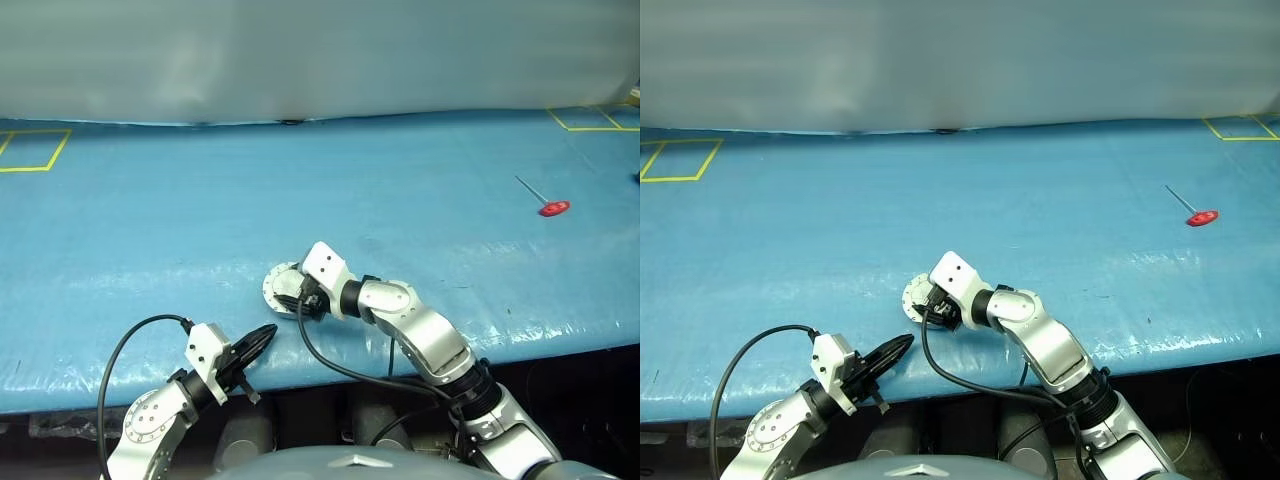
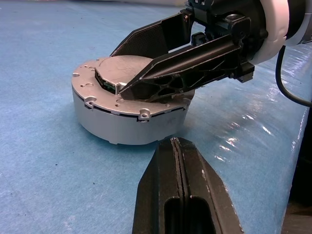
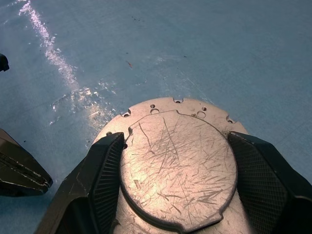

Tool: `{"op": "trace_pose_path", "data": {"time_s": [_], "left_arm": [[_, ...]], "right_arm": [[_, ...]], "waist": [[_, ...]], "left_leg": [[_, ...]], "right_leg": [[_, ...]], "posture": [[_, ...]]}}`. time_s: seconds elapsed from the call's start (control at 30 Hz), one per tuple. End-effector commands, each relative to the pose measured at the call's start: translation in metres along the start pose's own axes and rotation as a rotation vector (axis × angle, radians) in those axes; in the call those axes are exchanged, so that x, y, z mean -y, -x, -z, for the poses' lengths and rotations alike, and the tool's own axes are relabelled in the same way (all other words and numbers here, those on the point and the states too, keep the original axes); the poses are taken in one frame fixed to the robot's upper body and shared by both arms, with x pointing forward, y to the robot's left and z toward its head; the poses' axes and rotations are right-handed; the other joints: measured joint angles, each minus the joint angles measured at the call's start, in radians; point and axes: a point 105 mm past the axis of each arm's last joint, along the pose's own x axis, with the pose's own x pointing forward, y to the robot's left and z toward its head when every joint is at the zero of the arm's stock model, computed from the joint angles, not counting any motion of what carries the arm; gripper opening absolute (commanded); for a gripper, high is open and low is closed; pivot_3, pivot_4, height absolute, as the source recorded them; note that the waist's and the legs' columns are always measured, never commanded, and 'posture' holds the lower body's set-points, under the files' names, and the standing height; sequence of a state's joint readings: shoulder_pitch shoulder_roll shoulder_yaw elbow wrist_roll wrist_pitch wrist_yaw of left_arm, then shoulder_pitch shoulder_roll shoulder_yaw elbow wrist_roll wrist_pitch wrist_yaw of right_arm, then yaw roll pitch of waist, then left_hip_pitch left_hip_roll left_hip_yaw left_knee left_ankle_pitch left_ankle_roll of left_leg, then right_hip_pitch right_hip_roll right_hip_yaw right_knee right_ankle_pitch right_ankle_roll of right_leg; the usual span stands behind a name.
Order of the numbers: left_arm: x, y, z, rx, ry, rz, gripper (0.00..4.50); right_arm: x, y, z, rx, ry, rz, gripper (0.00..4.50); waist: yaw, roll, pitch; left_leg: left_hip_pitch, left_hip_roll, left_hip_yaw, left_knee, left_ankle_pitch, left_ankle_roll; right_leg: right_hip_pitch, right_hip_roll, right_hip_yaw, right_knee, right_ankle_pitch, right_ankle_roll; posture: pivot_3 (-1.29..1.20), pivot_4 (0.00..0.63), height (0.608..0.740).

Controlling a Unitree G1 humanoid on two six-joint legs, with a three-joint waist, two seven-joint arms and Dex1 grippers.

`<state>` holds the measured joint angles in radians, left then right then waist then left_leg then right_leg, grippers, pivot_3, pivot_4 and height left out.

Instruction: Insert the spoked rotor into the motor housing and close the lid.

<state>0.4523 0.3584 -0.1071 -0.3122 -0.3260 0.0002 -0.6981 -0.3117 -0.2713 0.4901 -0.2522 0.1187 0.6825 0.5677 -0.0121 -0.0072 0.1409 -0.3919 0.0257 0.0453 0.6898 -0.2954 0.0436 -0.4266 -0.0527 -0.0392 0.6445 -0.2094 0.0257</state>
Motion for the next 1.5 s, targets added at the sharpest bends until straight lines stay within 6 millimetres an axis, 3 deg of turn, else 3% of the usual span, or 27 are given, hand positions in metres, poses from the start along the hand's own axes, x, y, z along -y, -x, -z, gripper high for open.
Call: {"op": "trace_pose_path", "data": {"time_s": [0.03,0.3,0.47,1.17,1.5], "left_arm": [[0.004,-0.002,-0.008,0.029,-0.006,0.020,0.00],[0.005,-0.002,-0.008,0.029,-0.003,0.022,0.00],[0.005,-0.003,-0.008,0.030,-0.003,0.024,0.00],[0.005,-0.004,-0.009,0.029,-0.001,0.035,0.00],[0.006,-0.005,-0.009,0.029,-0.002,0.040,0.00]], "right_arm": [[-0.005,-0.004,0.028,-0.115,-0.058,-0.010,3.05],[-0.007,-0.004,0.031,-0.140,-0.100,-0.005,3.05],[-0.006,-0.004,0.027,-0.112,-0.007,-0.023,3.05],[0.008,-0.006,0.020,-0.061,0.043,0.007,3.05],[0.005,-0.005,0.024,-0.087,0.036,-0.037,3.05]], "waist": [[0.000,0.000,0.000],[0.000,0.000,-0.001],[0.000,0.000,-0.001],[-0.003,0.001,0.000],[-0.003,0.001,0.000]], "left_leg": [[0.000,0.000,0.000,0.000,0.000,0.000],[0.004,0.000,0.000,0.000,0.000,0.000],[0.006,0.000,0.000,0.000,0.000,0.000],[0.007,0.003,0.001,-0.001,0.000,0.000],[0.007,0.003,0.001,-0.001,0.000,0.000]], "right_leg": [[0.000,0.000,0.000,0.000,0.000,0.000],[0.000,0.000,0.000,0.000,0.000,0.000],[0.001,0.000,0.000,0.000,-0.003,0.004],[0.001,-0.003,0.000,0.000,-0.003,0.003],[0.001,-0.004,0.000,0.000,-0.003,0.003]], "posture": [[0.00,0.150,0.740],[0.00,0.150,0.740],[0.00,0.150,0.740],[0.00,0.150,0.740],[0.00,0.150,0.740]]}}
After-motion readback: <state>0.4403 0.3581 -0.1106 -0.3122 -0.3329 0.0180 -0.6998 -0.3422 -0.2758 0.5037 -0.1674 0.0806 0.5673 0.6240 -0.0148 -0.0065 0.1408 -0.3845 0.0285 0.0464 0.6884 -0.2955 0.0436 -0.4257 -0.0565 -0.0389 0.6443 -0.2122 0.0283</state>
